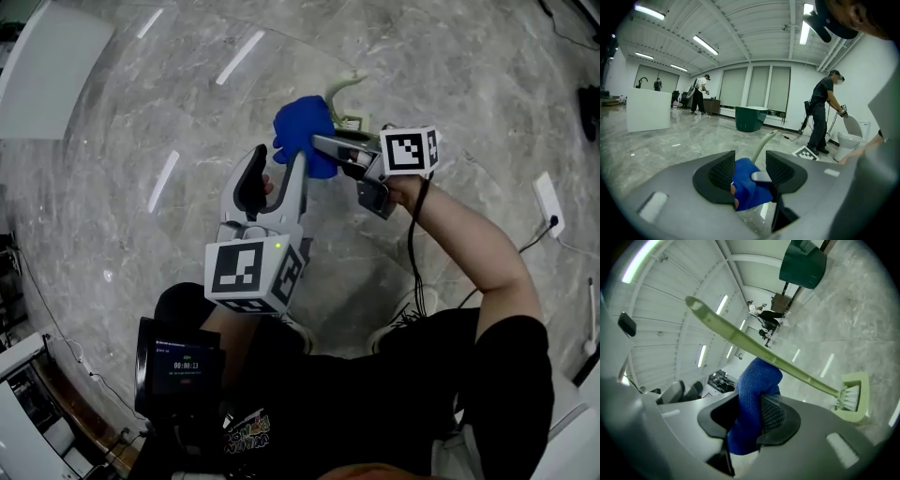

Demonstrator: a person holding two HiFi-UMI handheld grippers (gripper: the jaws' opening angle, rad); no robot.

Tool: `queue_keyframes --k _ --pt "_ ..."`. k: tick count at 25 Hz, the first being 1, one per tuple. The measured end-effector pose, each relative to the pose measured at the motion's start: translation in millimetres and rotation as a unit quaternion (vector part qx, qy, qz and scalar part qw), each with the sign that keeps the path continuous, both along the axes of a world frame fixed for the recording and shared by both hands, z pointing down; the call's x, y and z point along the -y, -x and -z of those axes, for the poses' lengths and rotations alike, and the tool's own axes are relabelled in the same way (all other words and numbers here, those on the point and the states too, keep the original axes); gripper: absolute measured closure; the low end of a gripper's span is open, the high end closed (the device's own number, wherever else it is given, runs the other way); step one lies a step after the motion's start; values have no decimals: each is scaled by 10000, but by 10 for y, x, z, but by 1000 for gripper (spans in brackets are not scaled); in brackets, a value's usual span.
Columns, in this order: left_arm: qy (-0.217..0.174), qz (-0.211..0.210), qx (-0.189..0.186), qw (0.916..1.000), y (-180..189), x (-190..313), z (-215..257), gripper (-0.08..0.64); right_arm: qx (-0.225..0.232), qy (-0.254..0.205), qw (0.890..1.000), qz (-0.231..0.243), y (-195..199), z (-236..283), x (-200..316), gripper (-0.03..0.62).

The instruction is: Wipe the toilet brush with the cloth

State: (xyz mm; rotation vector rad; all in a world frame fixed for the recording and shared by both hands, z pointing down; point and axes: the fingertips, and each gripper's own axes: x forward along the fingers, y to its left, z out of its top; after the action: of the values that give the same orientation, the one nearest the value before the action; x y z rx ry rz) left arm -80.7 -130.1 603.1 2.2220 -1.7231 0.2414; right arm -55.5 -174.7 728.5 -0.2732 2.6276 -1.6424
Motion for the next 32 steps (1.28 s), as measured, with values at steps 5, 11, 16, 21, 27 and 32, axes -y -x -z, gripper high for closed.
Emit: queue_keyframes --k 5,11,16,21,27,32 --pt "-91 34 -34 9999 22 23 52 354 551 -654 9962 -159 -173 664 89 469" --pt "-158 61 -44 9998 42 35 83 354 856 -1179 9893 16 -186 1114 12 469" --pt "-192 89 -31 9998 74 41 93 354 872 -1382 9865 108 -173 1212 -11 468" --pt "-546 48 51 9985 65 65 281 353 691 -1375 9871 439 -145 1059 -96 468" --pt "-774 -44 219 9967 11 47 415 353 -310 -762 9808 1771 -61 -92 -693 468" --pt "-746 -130 318 9966 -24 35 385 353 -1652 -110 9648 2043 -570 -1232 -874 468"
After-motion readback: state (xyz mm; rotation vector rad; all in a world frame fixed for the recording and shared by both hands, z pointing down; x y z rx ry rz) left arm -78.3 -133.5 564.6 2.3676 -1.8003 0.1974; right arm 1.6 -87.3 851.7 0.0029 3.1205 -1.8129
